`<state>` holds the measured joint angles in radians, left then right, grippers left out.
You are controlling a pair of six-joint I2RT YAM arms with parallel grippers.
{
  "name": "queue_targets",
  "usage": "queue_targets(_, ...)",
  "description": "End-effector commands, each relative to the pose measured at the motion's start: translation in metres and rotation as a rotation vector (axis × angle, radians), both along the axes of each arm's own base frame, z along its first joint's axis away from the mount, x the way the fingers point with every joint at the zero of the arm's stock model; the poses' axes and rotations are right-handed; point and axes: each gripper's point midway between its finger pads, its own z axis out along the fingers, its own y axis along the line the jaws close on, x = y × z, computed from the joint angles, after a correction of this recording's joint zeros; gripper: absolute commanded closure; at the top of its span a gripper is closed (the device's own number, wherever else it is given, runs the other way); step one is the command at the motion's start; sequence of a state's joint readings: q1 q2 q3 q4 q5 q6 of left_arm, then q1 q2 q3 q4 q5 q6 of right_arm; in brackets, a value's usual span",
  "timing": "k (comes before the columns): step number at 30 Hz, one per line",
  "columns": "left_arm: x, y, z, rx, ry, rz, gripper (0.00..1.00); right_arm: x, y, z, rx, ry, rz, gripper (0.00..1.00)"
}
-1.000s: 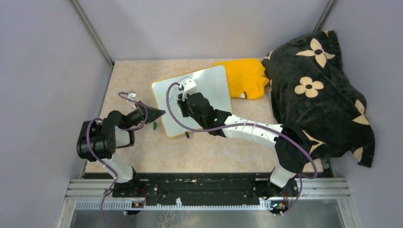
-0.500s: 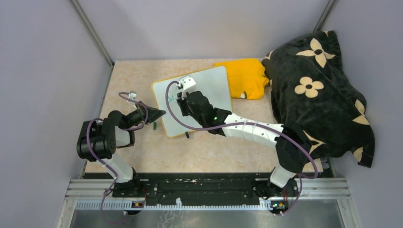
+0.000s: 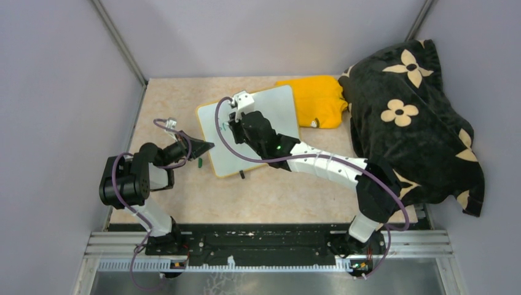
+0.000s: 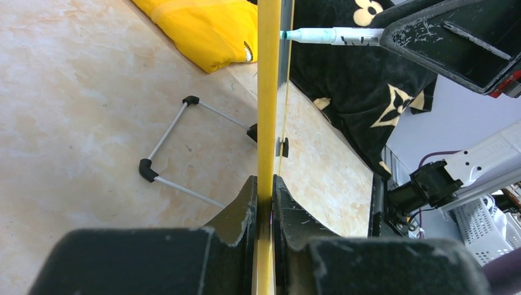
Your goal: Write a sentence on the whiteboard
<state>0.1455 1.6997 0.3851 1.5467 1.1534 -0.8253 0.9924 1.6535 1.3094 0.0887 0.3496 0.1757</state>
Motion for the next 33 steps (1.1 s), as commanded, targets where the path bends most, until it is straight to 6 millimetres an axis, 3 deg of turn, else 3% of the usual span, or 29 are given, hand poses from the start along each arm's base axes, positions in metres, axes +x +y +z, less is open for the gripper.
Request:
queue_targets(1,0.001,-0.002,0.023,0.030,-0.170,-0.010,1.00,0.017,-0.006,0.025,0.044,-0.043,-0.040,1.00)
queue_targets(21,0.001,-0.002,0.023,0.030,-0.169,-0.010,1.00,0.006,-0.022,-0.005,0.028,0.012,-0.045,1.00)
queue_targets(33,0.001,-0.002,0.023,0.031,-0.171,-0.010,1.00,0.000,-0.023,-0.009,0.033,0.028,-0.028,1.00)
